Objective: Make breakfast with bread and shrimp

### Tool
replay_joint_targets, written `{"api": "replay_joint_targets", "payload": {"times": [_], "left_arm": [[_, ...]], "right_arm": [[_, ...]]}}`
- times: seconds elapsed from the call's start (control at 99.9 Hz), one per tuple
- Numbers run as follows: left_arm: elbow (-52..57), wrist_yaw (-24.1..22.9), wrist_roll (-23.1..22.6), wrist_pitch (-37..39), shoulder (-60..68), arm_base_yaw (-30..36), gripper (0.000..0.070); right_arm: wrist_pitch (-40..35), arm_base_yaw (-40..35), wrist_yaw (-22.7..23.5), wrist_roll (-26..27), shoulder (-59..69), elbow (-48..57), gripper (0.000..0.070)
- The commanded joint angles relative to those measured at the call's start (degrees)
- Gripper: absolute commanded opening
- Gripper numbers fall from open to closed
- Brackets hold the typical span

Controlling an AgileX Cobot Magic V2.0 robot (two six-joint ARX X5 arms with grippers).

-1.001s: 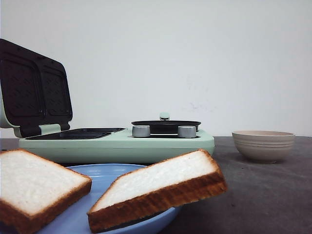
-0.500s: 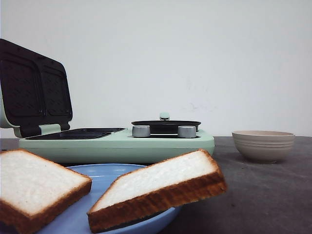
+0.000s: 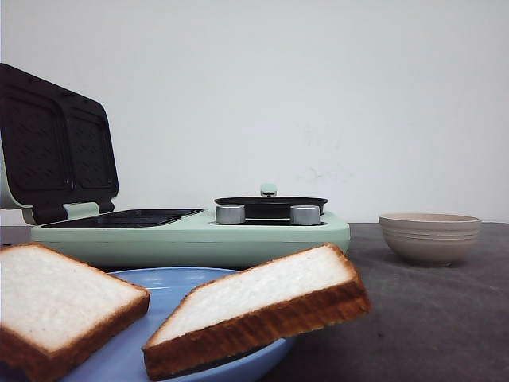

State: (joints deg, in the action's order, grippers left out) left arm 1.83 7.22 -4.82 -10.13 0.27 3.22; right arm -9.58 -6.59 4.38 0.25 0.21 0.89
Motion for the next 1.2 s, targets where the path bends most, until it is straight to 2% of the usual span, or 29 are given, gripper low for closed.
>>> {"api": "replay_joint_targets", "payload": {"times": [0.0, 1.091, 1.191], "left_arm": [[-1.01, -0.13, -0.28, -0.26, -0.09, 0.0, 0.0018], [-1.01, -0.13, -0.28, -0.26, -0.09, 0.0, 0.0018], [-1.01, -0.13, -0.28, -0.26, -0.09, 0.0, 0.0018]], "right_arm": [[0.57, -0.11, 0.11, 0.46, 0.0, -0.24, 0.0], [0.68, -0.11, 0.13, 1.11, 0.0, -0.24, 0.0], [2.97, -0.11, 0.09, 1.25, 0.0, -0.24, 0.0]]}}
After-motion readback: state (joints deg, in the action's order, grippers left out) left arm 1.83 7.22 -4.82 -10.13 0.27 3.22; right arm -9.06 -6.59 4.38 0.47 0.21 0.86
